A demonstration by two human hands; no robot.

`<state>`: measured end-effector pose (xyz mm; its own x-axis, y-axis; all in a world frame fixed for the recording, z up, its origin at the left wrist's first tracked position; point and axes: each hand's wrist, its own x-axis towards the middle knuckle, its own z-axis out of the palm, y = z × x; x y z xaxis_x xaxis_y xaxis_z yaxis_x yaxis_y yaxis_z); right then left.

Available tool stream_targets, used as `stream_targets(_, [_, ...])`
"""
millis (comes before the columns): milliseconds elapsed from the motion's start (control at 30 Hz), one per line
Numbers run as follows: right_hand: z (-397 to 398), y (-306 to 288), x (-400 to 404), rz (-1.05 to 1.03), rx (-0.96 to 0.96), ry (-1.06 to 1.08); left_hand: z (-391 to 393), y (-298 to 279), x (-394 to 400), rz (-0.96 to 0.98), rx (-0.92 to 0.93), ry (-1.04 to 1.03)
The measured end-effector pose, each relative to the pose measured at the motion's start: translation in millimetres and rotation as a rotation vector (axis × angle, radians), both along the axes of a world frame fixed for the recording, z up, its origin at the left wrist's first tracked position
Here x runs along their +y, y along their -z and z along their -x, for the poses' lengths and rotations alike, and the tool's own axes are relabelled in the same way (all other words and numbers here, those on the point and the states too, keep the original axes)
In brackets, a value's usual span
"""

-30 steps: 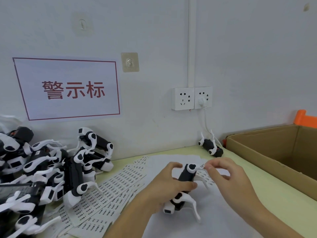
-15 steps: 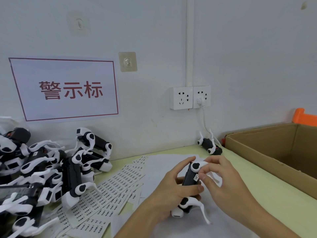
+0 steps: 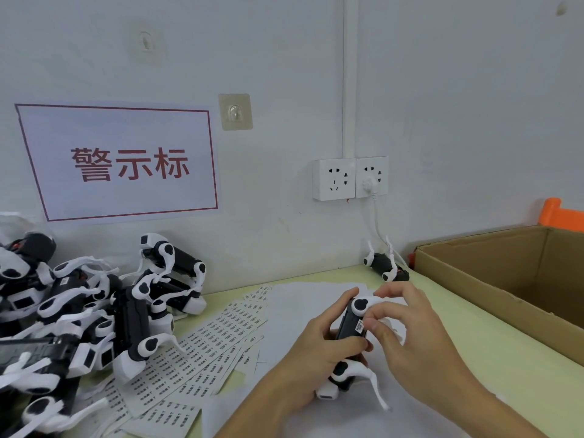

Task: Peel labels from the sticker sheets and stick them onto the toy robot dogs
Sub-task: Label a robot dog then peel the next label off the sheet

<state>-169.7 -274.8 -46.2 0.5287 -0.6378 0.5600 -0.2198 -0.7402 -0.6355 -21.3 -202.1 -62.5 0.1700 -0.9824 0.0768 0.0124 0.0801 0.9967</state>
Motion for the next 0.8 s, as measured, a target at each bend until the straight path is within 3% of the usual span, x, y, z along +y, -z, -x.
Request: stream_targets(800, [-7,12,-7,0.33,-0.056,0.114,0,0,-1,0.006,-0.067,-0.024])
